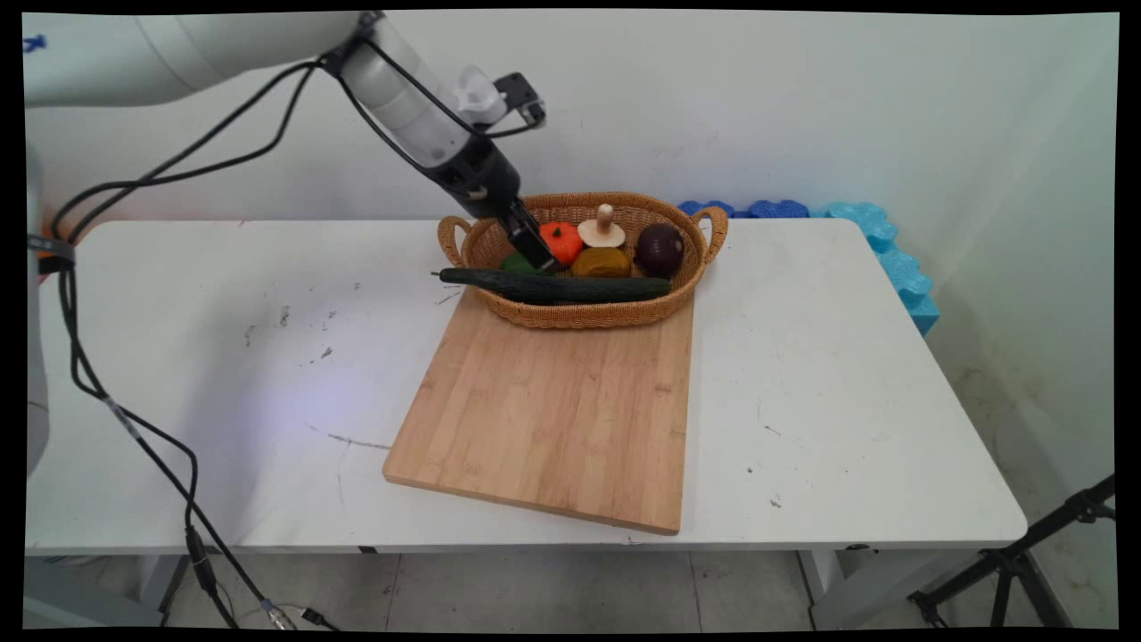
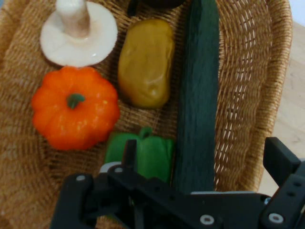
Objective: Pick up the cucumber from the vegetable basket
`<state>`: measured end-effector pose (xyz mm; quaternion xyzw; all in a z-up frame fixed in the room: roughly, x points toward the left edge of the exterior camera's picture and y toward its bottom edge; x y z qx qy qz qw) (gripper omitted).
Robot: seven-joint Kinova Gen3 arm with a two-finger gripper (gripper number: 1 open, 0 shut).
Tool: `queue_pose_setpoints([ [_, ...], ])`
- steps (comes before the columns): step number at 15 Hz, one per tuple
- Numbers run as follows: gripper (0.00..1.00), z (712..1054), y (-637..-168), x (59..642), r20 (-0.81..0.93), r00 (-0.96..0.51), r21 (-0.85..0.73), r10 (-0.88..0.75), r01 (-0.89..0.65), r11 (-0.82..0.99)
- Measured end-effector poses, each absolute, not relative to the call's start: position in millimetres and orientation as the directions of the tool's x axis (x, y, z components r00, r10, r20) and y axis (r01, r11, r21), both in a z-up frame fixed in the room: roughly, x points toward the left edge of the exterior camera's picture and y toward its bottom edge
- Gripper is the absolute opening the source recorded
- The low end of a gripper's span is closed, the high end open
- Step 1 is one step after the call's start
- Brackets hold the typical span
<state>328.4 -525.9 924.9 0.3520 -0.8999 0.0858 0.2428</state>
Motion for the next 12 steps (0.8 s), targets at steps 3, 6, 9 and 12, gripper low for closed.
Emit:
queue_pose_setpoints([
  [3,1.0,912,-535,316,0.482,-0.647,0.024,-0.591,-0.665,0.746],
  [6,1.0,900,-542,308,0.469,-0.657,0.023,-0.59,-0.659,0.752],
  [9,1.0,891,-547,302,0.458,-0.665,0.02,-0.589,-0.655,0.755],
  [12,1.0,884,-551,298,0.45,-0.67,0.017,-0.59,-0.654,0.756],
])
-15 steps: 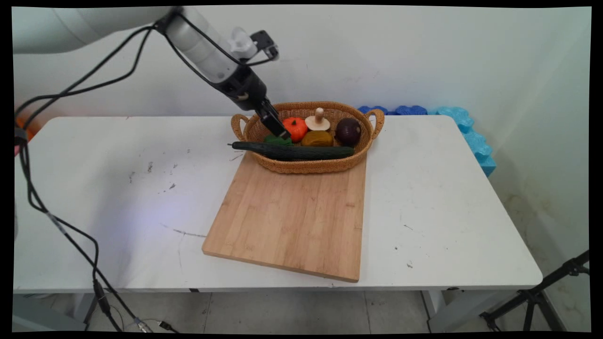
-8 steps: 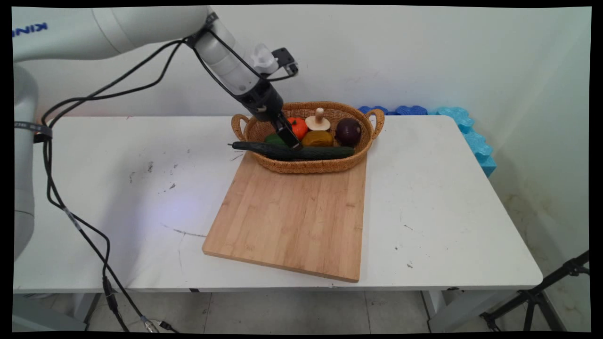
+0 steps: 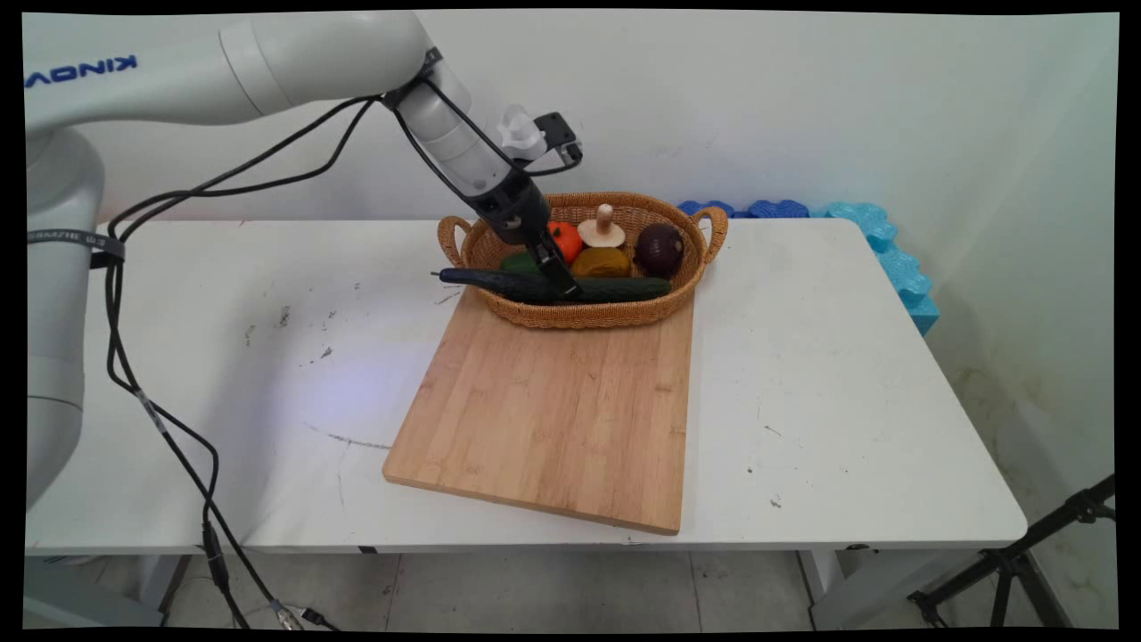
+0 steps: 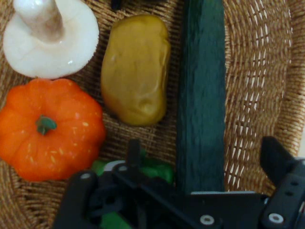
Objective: Pick up the cucumber from the vegetable basket, then place the picked object on the cutting board
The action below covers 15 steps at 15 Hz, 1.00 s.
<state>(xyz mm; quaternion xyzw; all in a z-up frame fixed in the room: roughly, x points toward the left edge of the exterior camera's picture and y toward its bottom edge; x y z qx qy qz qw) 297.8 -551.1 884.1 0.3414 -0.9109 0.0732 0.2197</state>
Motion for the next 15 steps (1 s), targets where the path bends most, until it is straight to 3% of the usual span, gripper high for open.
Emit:
queue_pose_setpoints([
  [1,0.0,882,-552,296,0.449,-0.672,0.015,-0.589,-0.654,0.757],
  [10,0.0,871,-557,289,0.435,-0.698,0.0,-0.569,-0.632,0.775],
  [15,0.0,882,-551,290,0.44,-0.698,-0.009,-0.565,-0.633,0.774],
])
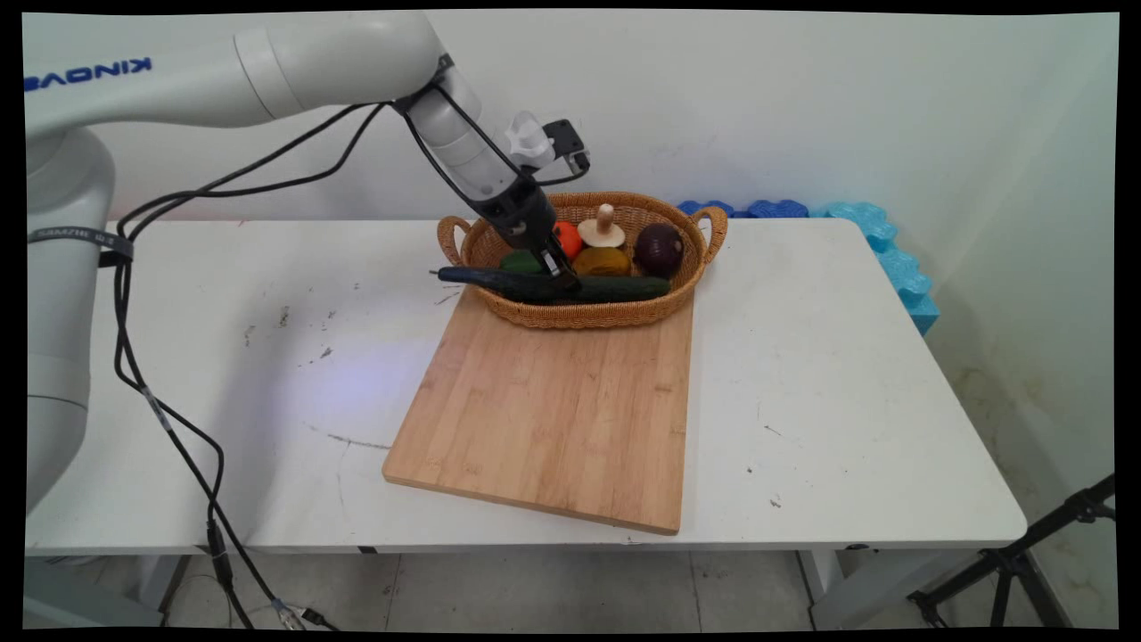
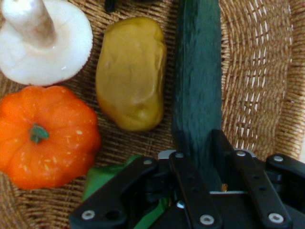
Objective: Place the picked object on the cutting board
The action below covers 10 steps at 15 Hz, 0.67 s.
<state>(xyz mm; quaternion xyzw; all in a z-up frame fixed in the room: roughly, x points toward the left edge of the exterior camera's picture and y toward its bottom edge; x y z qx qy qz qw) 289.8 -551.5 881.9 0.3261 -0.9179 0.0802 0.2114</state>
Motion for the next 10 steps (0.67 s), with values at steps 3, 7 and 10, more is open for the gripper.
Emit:
queue_pose_setpoints([
  [3,0.0,904,-544,293,0.462,-0.681,-0.012,-0.568,-0.646,0.763],
  [7,0.0,941,-531,298,0.498,-0.648,-0.008,-0.576,-0.667,0.745],
  [10,0.0,971,-517,302,0.53,-0.618,0.01,-0.581,-0.681,0.733],
])
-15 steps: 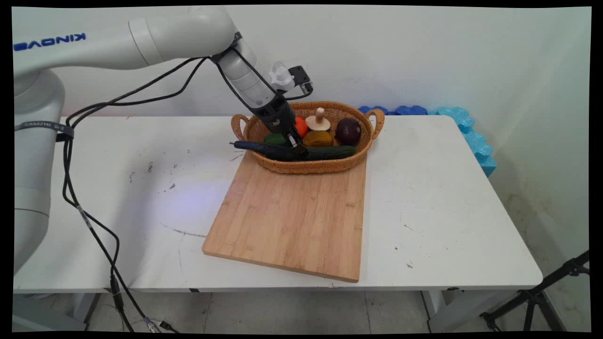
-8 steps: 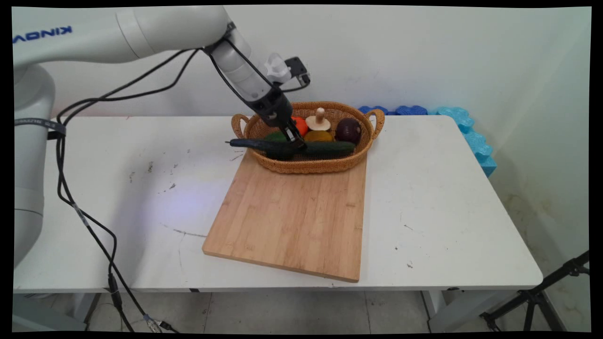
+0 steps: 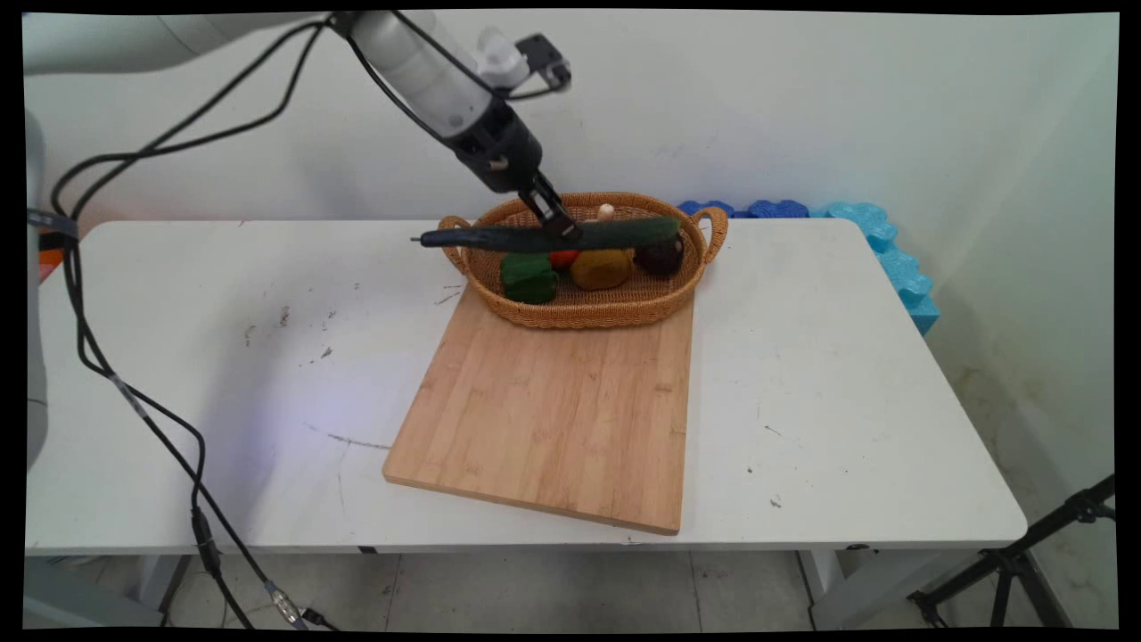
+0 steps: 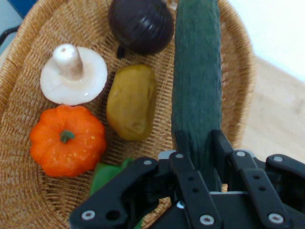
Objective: Place the picked object on the cutting board
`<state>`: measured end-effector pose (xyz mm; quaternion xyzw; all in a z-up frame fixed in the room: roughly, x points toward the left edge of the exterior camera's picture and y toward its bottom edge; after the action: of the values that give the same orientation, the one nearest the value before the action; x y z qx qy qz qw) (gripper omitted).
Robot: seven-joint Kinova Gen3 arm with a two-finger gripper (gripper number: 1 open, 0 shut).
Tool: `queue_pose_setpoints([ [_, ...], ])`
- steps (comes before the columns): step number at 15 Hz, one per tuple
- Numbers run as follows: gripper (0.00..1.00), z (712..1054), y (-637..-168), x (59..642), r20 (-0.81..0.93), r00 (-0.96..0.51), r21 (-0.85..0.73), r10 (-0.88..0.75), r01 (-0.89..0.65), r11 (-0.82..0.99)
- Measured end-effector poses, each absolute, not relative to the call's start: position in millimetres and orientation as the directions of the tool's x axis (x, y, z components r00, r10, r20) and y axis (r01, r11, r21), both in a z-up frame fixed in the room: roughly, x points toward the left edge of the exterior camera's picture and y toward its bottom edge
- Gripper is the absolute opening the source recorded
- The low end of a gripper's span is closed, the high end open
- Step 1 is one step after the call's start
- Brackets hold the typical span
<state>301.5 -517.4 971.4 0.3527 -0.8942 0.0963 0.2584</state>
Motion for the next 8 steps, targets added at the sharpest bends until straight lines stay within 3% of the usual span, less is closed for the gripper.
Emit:
queue_pose_setpoints([
  [8,0.0,1012,-466,304,0.576,-0.573,0.077,-0.583,-0.672,0.737],
])
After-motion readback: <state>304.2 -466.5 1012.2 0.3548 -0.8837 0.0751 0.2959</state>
